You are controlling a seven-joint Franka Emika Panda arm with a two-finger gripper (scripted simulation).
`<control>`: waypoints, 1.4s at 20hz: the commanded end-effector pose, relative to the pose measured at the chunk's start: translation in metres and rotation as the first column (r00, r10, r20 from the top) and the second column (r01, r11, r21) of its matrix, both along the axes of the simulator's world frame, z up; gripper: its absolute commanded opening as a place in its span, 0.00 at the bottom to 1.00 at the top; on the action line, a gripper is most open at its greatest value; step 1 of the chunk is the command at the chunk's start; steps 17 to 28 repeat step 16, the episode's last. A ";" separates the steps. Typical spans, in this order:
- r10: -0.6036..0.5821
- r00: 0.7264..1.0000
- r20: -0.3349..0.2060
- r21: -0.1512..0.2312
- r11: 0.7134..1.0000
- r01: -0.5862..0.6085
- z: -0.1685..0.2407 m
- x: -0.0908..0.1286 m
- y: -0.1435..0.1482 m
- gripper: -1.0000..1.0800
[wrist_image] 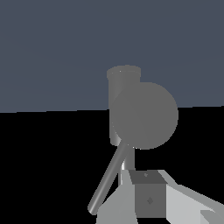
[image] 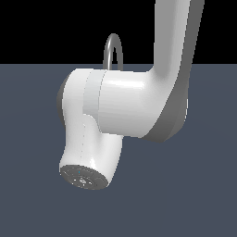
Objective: Turn on the faucet by rotating a designated handle.
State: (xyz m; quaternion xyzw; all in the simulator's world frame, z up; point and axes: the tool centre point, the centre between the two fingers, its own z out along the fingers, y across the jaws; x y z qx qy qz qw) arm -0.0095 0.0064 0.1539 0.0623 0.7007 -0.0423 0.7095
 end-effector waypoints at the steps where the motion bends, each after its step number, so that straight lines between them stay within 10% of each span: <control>1: -0.008 1.000 -0.002 -0.001 1.000 0.008 -0.004 -0.001 -0.005 0.00; 28: -0.041 0.999 -0.014 -0.024 0.999 0.041 -0.050 -0.006 -0.056 0.00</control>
